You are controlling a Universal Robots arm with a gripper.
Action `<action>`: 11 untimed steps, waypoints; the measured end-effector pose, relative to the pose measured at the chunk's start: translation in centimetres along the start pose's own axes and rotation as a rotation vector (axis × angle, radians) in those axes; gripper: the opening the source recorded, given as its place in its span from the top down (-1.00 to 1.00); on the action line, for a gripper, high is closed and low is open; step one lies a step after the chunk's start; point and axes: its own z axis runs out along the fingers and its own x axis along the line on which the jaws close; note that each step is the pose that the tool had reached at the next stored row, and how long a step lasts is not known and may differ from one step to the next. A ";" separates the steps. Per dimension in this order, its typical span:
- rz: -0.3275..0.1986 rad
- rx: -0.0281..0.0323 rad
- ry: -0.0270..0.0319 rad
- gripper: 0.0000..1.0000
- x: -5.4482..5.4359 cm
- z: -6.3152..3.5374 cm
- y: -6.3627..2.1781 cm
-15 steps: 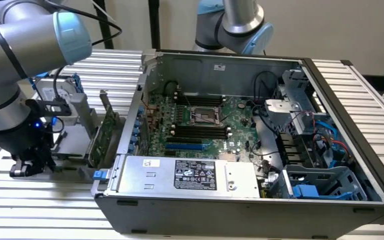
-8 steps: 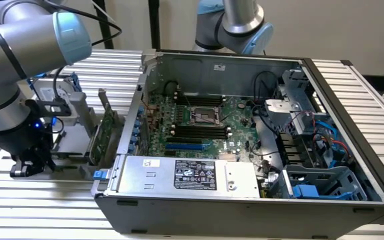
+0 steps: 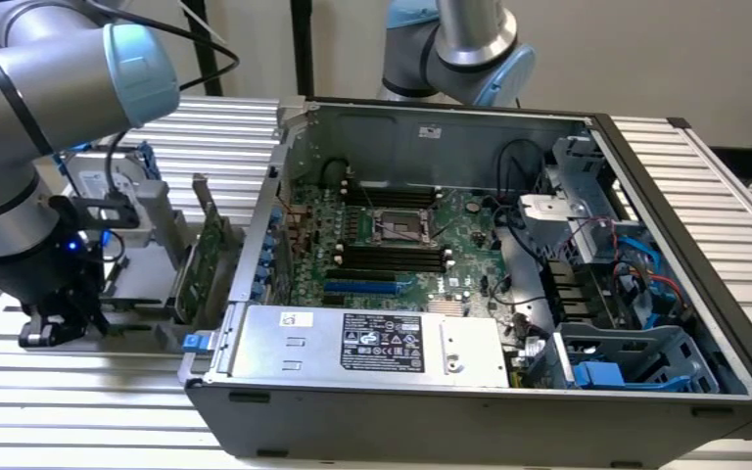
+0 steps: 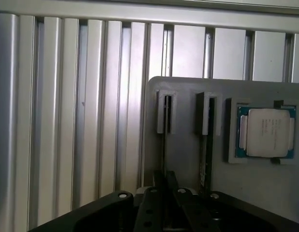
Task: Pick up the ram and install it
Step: 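Pick up the ram and move it above insertion slot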
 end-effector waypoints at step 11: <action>0.046 0.0017 -0.0014 1.00 0.0 0.00 0.00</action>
